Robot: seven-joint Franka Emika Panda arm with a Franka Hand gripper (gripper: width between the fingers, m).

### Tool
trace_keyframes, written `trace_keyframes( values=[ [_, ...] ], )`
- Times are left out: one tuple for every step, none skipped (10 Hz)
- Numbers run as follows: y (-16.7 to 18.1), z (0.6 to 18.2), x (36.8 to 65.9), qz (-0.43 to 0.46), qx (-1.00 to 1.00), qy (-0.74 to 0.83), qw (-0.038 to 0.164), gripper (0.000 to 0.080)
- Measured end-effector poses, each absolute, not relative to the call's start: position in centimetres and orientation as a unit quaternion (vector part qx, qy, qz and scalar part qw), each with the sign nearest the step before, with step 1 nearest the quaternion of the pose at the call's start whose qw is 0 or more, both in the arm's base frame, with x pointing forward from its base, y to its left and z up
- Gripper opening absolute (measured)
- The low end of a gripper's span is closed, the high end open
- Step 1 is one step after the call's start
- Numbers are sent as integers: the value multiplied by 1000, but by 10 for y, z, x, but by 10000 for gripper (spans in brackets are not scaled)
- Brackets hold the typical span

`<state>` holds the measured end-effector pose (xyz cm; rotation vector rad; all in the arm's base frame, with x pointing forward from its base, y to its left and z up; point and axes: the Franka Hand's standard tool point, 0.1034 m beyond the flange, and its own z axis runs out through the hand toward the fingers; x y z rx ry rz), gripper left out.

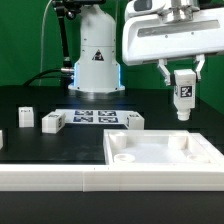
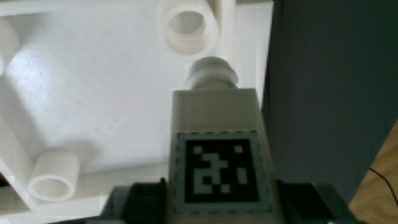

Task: Assemble one leg

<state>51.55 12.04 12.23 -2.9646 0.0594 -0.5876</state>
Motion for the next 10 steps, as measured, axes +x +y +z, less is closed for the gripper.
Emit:
trace_keyframes(
  values=[
    [118,117,526,-194,-979,-25,48,290],
    [111,116,542,-191,-979,-55,38,290],
    [107,118,554,-187,-979,-73,33,290],
    [109,120,565,-183,-979,-79,34,290],
    [111,121,574,-182,-979,-80,35,290],
    [113,122,582,-180,-980,-80,36,290],
    [112,123,583,-193,-978,-77,36,290],
    [112,122,583,-194,-977,-77,36,290],
    [111,123,586,-212,-974,-76,34,290],
    [109,123,587,-240,-968,-74,31,290]
  ],
)
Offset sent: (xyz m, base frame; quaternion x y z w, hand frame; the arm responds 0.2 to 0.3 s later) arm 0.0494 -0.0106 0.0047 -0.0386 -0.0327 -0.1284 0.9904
